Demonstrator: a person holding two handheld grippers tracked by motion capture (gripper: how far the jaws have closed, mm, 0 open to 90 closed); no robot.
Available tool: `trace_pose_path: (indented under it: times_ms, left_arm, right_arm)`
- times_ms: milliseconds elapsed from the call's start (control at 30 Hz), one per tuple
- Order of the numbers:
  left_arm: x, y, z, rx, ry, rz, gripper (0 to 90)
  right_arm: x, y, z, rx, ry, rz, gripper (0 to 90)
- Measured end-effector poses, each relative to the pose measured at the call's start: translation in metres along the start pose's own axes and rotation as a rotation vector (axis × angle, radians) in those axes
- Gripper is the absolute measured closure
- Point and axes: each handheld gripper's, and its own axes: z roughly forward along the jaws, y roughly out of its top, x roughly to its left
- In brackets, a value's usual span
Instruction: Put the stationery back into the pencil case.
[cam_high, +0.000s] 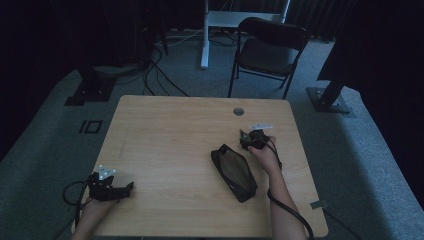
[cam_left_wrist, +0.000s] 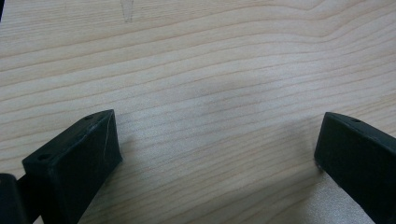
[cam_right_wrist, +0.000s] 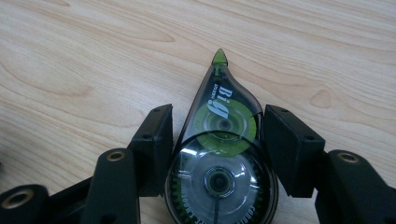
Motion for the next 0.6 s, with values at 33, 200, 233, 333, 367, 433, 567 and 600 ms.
trace_pose_path:
  times_ms: [33, 200, 233, 333, 367, 433, 567, 600]
  left_arm:
    - [0.000, 0.000, 0.000, 0.000, 0.000, 0.000, 0.2]
    - [0.000, 0.000, 0.000, 0.000, 0.000, 0.000, 0.2]
    - [0.000, 0.000, 0.000, 0.000, 0.000, 0.000, 0.2]
    - [0.000, 0.000, 0.000, 0.000, 0.000, 0.000, 0.2]
    - [0.000, 0.000, 0.000, 0.000, 0.000, 0.000, 0.2]
    - [0.000, 0.000, 0.000, 0.000, 0.000, 0.000, 0.2]
    - [0.000, 0.000, 0.000, 0.000, 0.000, 0.000, 0.2]
    - [0.000, 0.000, 0.000, 0.000, 0.000, 0.000, 0.2]
  right_arm:
    - [0.000, 0.000, -0.001, 0.005, -0.015, -0.010, 44.9]
    - [0.000, 0.003, -0.006, 0.013, -0.032, -0.023, 47.9]
    - [-0.001, 0.004, -0.008, 0.013, -0.031, -0.016, 48.2]
    - [-0.002, 0.005, -0.011, 0.013, -0.025, -0.004, 48.5]
    - [-0.002, 0.006, -0.012, 0.007, -0.028, -0.006, 48.5]
    - [-0.002, 0.007, -0.015, 0.007, -0.020, -0.001, 48.5]
    - [-0.003, 0.011, -0.021, 0.013, -0.027, 0.005, 48.7]
    - [-0.003, 0.011, -0.023, 0.017, -0.027, 0.008, 48.7]
